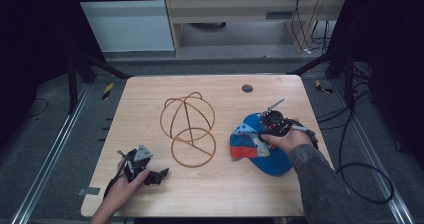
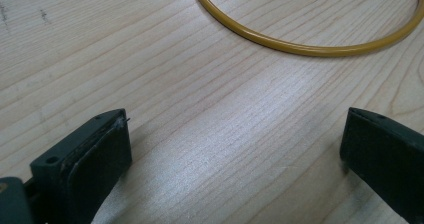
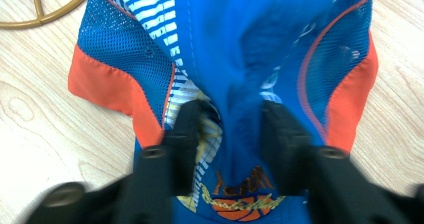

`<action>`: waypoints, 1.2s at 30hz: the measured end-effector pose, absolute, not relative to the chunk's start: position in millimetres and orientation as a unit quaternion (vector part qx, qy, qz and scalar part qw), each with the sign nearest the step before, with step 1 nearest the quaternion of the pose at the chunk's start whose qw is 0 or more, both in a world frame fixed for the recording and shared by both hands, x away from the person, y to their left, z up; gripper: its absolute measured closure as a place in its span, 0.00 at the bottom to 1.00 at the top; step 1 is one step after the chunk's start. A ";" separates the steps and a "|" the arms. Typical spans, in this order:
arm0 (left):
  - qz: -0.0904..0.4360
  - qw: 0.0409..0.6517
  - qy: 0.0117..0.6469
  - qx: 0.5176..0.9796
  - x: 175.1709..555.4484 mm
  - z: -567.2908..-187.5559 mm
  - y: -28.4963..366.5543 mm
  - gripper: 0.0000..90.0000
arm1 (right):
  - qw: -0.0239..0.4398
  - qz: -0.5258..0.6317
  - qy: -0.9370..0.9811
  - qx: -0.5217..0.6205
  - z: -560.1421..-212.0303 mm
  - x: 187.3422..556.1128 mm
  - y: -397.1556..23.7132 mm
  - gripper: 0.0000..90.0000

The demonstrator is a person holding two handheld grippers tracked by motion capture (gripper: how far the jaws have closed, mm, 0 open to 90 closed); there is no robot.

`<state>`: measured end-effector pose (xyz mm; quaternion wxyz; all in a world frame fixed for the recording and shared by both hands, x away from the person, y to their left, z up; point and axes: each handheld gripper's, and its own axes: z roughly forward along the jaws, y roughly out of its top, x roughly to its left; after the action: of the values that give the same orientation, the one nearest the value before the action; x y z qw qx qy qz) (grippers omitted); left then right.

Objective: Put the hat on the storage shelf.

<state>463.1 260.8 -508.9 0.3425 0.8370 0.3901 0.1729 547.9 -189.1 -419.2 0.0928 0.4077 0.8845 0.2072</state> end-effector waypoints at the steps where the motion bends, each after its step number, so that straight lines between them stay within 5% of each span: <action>1: 0.173 0.343 0.390 0.837 463.1 -508.9 260.8 0.00 | 0.090 0.208 0.884 0.408 -419.2 548.0 -189.0 0.88; 5: 0.173 0.343 0.390 0.837 463.1 -508.9 260.8 0.00 | 0.083 0.213 0.885 0.405 -418.5 547.9 -189.3 0.99; 16: 0.173 0.343 0.391 0.836 462.7 -509.0 260.6 0.00 | 0.071 0.223 0.884 0.405 -411.4 545.7 -197.2 1.00; 36: 0.173 0.344 0.391 0.836 462.6 -509.1 260.4 0.00 | 0.101 0.278 0.884 0.361 -321.7 530.6 -194.8 1.00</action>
<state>462.6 260.4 -509.1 0.3444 0.8356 0.3913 0.1734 530.6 -194.8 -321.7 0.1013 0.3614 0.8841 0.2782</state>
